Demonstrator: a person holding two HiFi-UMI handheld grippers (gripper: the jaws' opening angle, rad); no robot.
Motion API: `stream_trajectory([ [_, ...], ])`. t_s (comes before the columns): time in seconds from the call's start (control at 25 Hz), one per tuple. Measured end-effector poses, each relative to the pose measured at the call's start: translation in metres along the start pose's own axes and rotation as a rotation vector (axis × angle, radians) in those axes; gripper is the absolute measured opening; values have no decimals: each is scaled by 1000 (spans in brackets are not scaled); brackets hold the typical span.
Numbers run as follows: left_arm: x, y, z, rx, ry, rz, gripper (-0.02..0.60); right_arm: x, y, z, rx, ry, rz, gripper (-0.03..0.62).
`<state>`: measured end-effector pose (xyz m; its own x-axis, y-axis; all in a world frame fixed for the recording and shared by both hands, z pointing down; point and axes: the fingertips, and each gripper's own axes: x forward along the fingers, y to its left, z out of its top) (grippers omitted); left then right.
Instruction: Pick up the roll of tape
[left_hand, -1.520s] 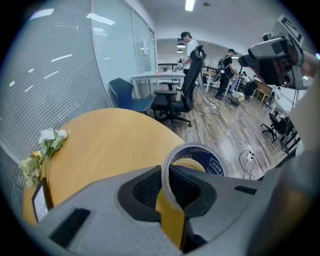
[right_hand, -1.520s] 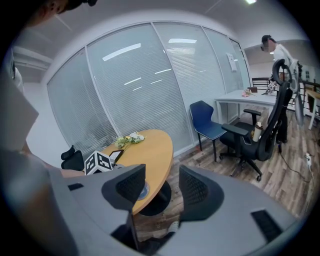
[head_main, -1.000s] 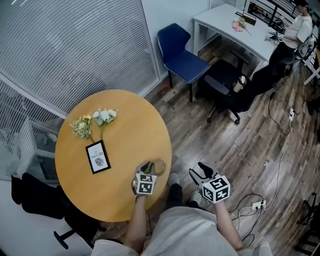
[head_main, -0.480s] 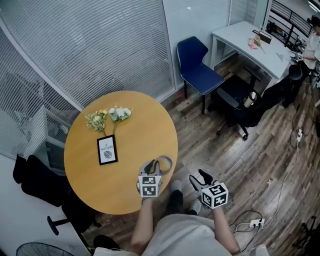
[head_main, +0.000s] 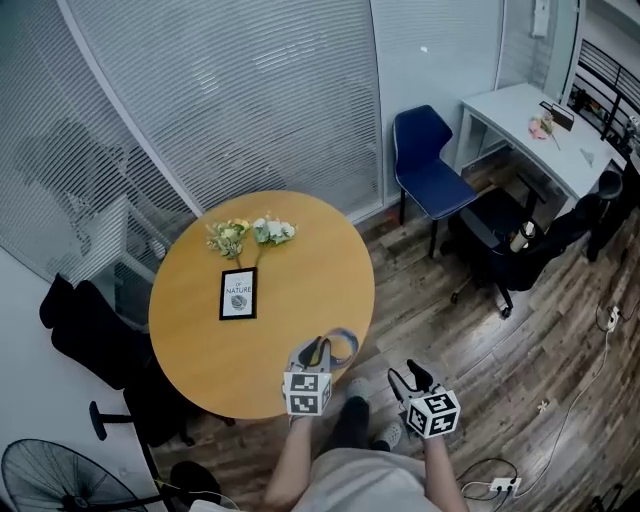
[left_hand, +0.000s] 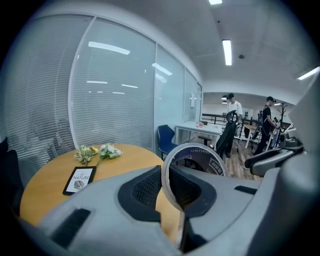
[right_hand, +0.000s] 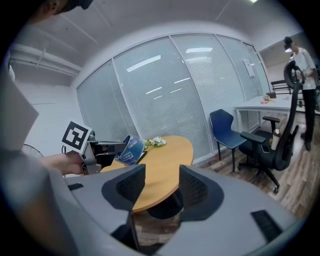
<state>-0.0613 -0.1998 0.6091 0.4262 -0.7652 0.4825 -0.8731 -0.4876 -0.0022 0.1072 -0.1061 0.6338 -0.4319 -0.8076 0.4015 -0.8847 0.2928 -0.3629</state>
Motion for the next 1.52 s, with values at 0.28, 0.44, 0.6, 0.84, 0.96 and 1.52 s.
stream_trajectory([
  [0.28,-44,-2,-4,-4,-46,53,52,-6,16,-7,-34,-13,25,206],
  [0.44,-68,-5,-14,-7,-65,86,52,-13,20,-8,-58,-20,35,206],
  [0.6,-88,-6,-27,-29,-81,109,52,-16,21,-13,-68,-25,38,206],
  [0.84,-105,6,-36,-66,-92,131,52,-14,32,-16,-81,-25,53,206],
  [0.96,-106,8,-40,-96,-97,131,52,-17,34,-16,-98,-34,53,199],
  [1.52,-104,8,-39,-105,-102,132,52,-23,25,-8,-85,-80,36,78],
])
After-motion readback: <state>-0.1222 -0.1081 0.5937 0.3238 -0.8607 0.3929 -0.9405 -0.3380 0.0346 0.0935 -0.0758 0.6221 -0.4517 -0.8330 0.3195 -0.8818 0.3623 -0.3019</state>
